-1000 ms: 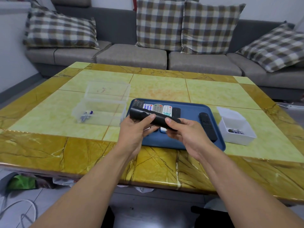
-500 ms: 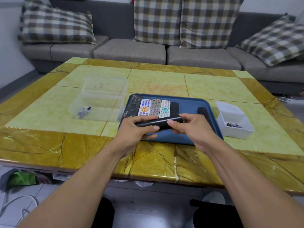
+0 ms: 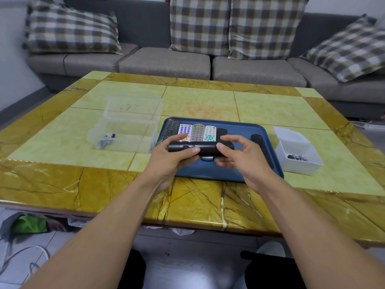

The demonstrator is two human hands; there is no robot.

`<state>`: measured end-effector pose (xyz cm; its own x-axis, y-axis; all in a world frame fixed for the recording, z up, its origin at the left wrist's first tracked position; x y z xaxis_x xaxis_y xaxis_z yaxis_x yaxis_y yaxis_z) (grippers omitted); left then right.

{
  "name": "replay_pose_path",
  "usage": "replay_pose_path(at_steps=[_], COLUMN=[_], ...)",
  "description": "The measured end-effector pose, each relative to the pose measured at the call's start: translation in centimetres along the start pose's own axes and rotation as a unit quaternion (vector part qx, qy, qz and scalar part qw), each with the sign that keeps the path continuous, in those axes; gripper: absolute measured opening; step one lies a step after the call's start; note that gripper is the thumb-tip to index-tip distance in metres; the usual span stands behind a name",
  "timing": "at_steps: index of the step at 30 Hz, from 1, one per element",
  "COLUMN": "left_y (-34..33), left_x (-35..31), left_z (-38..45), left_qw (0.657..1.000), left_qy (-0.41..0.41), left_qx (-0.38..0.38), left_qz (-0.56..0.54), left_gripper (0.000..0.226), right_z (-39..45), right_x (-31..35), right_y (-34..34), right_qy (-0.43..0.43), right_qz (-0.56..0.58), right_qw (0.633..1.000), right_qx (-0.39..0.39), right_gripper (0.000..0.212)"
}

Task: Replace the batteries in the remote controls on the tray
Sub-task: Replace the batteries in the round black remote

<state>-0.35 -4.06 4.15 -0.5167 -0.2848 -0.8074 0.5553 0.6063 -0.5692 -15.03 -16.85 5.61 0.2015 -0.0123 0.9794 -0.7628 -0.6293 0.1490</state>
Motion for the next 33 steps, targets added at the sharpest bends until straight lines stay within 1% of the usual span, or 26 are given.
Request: replay_pose_path(at_steps=[2, 3, 4, 6, 7, 8, 10, 11, 14, 16, 18, 23, 26, 28, 30, 31, 33], left_y=[-0.1, -0.2, -0.3, -0.2, -0.2, -0.2, -0.2, -0.4, -0.9, -1.1, -1.2, -1.3, -1.1, -0.8, -0.4, -0.2, 0.0], left_x=[0.4, 0.7, 0.9, 1.1, 1.1, 1.1, 1.3, 1.4, 2.2, 2.5, 2.6, 2.4, 2.1, 1.8, 1.5, 1.4, 1.5], left_z=[0.0, 0.0, 0.0, -0.1, 0.0, 0.1, 0.3, 0.3, 0.2, 0.2, 0.3, 0.7, 0.9, 1.2, 1.4, 1.4, 1.2], left_qw=[1.000, 1.000, 0.999, 0.998, 0.998, 0.998, 0.998, 0.999, 0.998, 0.998, 0.998, 0.998, 0.998, 0.996, 0.994, 0.993, 0.991], left_qy=[-0.006, -0.013, -0.021, -0.033, -0.037, -0.041, -0.030, -0.013, 0.047, 0.059, 0.061, 0.054, 0.038, 0.023, 0.016, 0.018, 0.025], left_qx=[-0.009, -0.016, -0.022, -0.034, -0.040, -0.046, -0.047, -0.040, -0.004, 0.000, -0.003, -0.024, -0.047, -0.072, -0.102, -0.117, -0.132], left_qz=[-0.022, -0.007, 0.011, 0.030, 0.031, 0.030, 0.025, 0.024, 0.036, 0.026, 0.015, -0.018, -0.035, -0.041, -0.028, -0.021, -0.011], left_gripper=[0.044, 0.037, 0.031, 0.027, 0.025, 0.024, 0.021, 0.022, 0.028, 0.028, 0.029, 0.024, 0.025, 0.027, 0.028, 0.029, 0.033], right_z=[-0.1, 0.0, 0.0, -0.1, -0.2, -0.3, -0.5, -0.7, -0.9, -0.8, -0.8, -0.7, -0.6, -0.1, 0.8, 1.3, 2.0], right_x=[-0.2, -0.4, -0.6, -0.8, -0.8, -0.7, -0.5, -0.4, -0.8, -1.2, -1.3, -1.1, -1.0, -0.7, -0.8, -1.0, -1.8], right_y=[-0.2, -0.2, -0.1, -0.1, -0.1, -0.2, -0.3, -0.4, -1.1, -1.3, -1.5, -1.8, -1.6, -0.8, 0.9, 1.9, 3.2], right_qy=[0.007, 0.026, 0.049, 0.092, 0.105, 0.114, 0.123, 0.120, 0.107, 0.103, 0.099, 0.115, 0.115, 0.108, 0.069, 0.035, -0.026], right_qz=[-0.021, -0.057, -0.120, -0.277, -0.332, -0.360, -0.379, -0.377, -0.368, -0.374, -0.371, -0.374, -0.376, -0.376, -0.404, -0.438, -0.522], right_qw=[0.999, 0.997, 0.991, 0.956, 0.937, 0.925, 0.916, 0.917, 0.923, 0.922, 0.923, 0.919, 0.918, 0.916, 0.901, 0.885, 0.841], right_qx=[-0.027, -0.034, -0.036, -0.034, -0.039, -0.046, -0.053, -0.047, -0.008, 0.004, 0.003, -0.052, -0.050, -0.086, -0.144, -0.154, -0.138], right_gripper=[0.028, 0.030, 0.034, 0.048, 0.053, 0.054, 0.052, 0.049, 0.046, 0.046, 0.043, 0.045, 0.041, 0.038, 0.048, 0.054, 0.059])
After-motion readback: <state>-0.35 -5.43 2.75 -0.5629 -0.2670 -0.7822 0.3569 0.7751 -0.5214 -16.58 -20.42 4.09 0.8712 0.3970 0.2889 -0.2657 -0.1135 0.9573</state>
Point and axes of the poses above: each hand's wrist, its own z-axis towards the middle knuckle, its own y-axis out of the back of the hand, x = y × z, the point moved 1 cm from there along z, towards the middle knuckle, and after that the axes turned 9 degrees about -z, right-handed, at the moved point
